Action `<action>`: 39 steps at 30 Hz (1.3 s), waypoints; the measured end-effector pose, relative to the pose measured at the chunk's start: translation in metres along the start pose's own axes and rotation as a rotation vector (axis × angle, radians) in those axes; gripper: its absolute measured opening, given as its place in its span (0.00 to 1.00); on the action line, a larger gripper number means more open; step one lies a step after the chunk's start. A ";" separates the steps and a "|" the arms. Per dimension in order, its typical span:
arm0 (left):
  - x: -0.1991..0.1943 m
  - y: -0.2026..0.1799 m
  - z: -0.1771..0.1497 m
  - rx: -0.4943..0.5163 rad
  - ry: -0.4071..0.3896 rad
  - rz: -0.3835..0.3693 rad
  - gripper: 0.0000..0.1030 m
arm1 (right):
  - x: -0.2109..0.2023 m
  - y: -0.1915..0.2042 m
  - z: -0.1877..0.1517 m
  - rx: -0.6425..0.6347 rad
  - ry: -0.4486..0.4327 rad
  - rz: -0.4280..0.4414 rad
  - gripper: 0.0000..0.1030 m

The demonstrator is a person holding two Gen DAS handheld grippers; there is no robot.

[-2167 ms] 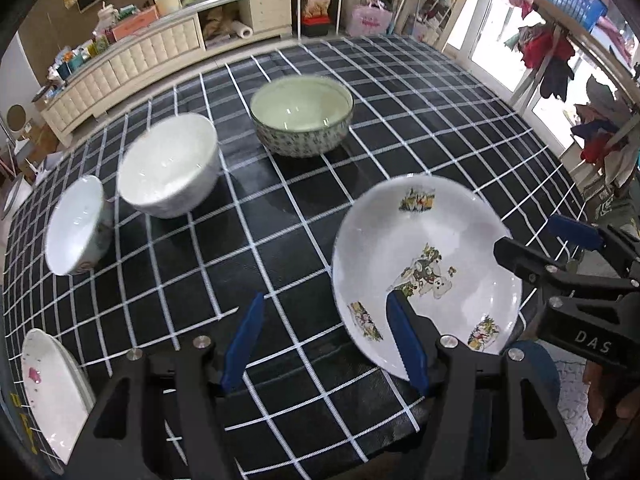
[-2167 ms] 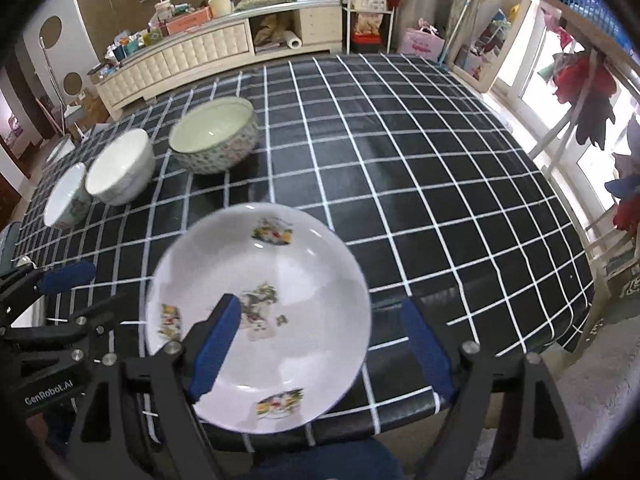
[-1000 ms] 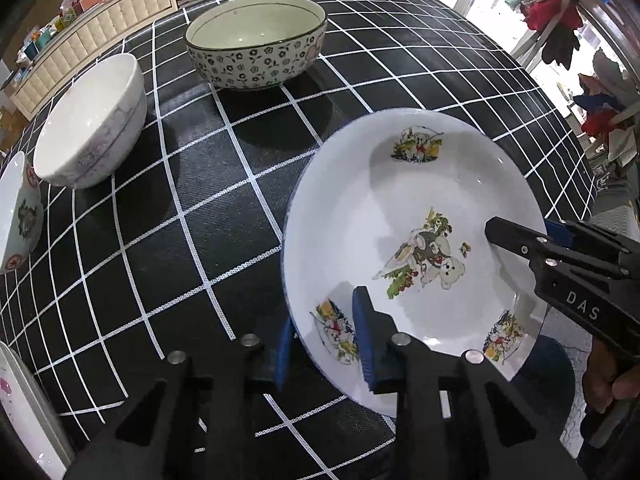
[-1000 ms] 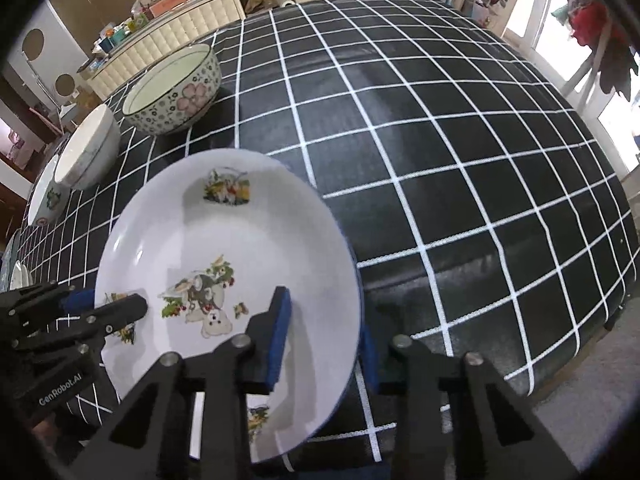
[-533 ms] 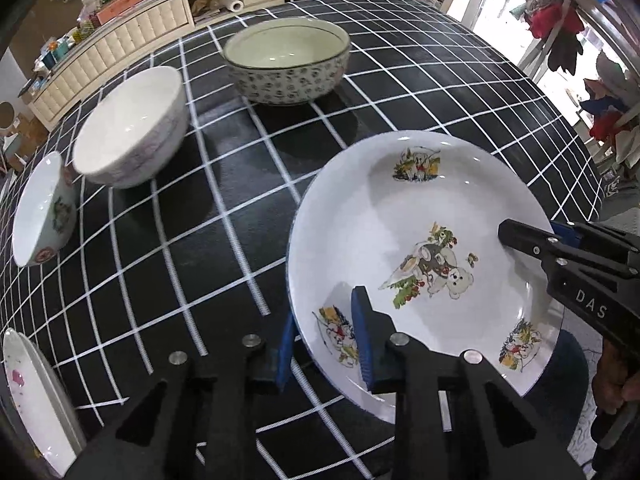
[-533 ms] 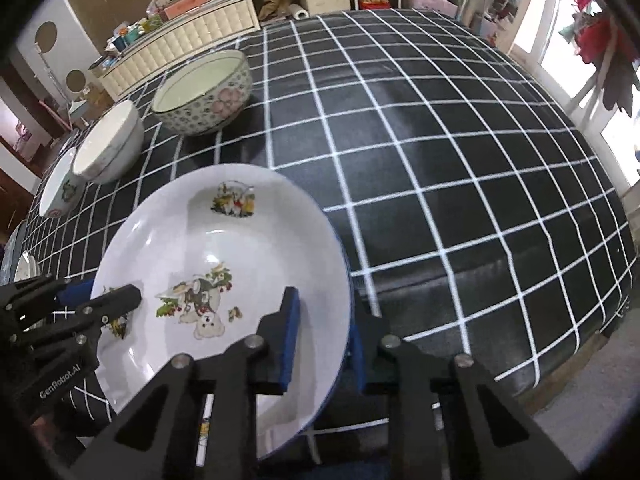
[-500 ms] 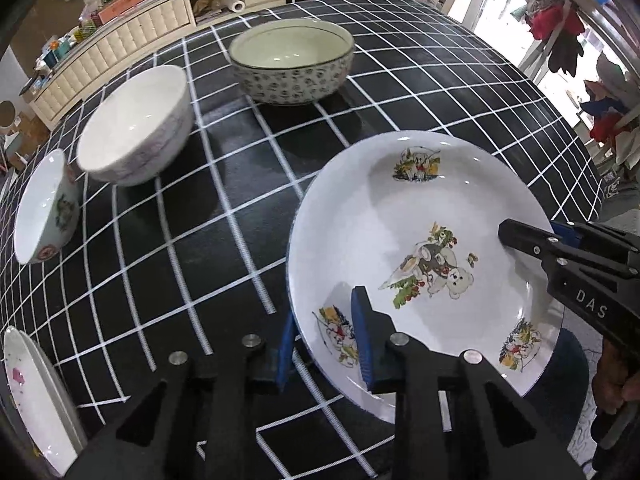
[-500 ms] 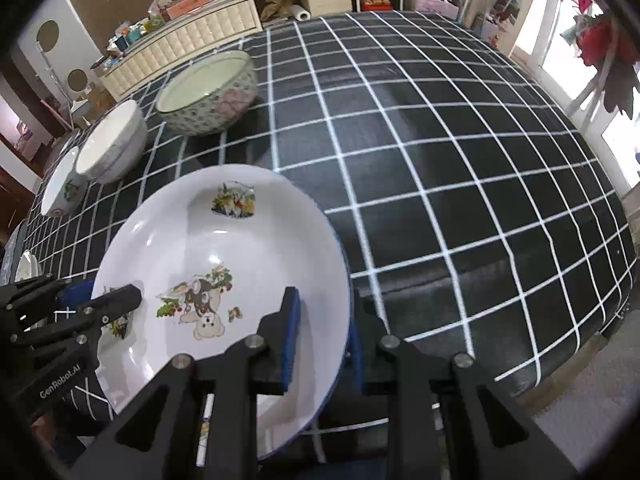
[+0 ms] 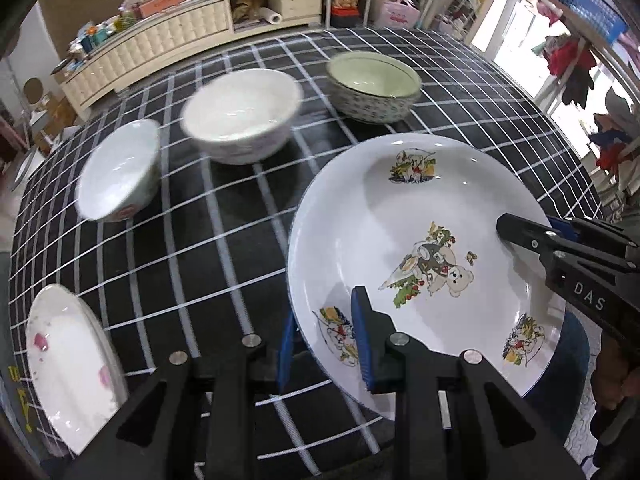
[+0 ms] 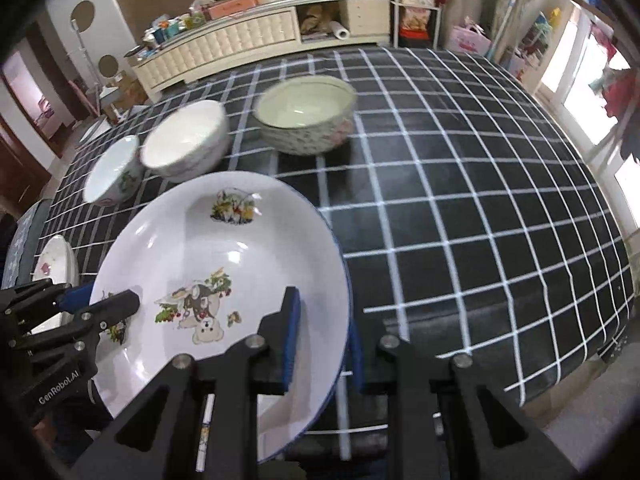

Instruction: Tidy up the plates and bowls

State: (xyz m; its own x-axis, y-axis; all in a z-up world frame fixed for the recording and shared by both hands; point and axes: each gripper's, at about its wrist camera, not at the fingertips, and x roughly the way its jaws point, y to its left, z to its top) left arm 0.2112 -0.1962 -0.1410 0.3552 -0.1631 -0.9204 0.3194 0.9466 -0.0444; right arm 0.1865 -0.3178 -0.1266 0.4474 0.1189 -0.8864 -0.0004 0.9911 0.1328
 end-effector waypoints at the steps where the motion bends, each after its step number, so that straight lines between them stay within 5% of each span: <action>1: -0.005 0.005 -0.003 -0.009 -0.006 0.007 0.24 | -0.001 0.010 0.002 -0.012 -0.003 0.009 0.25; 25: -0.088 0.204 -0.093 -0.292 -0.056 0.229 0.24 | 0.034 0.211 0.016 -0.242 0.010 0.210 0.23; 39: -0.076 0.259 -0.131 -0.388 -0.026 0.209 0.23 | 0.059 0.267 0.004 -0.317 0.062 0.182 0.23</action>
State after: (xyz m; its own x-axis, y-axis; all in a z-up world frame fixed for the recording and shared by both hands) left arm 0.1517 0.0983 -0.1337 0.4006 0.0403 -0.9153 -0.1132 0.9936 -0.0058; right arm 0.2162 -0.0461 -0.1422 0.3594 0.2890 -0.8873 -0.3567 0.9212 0.1555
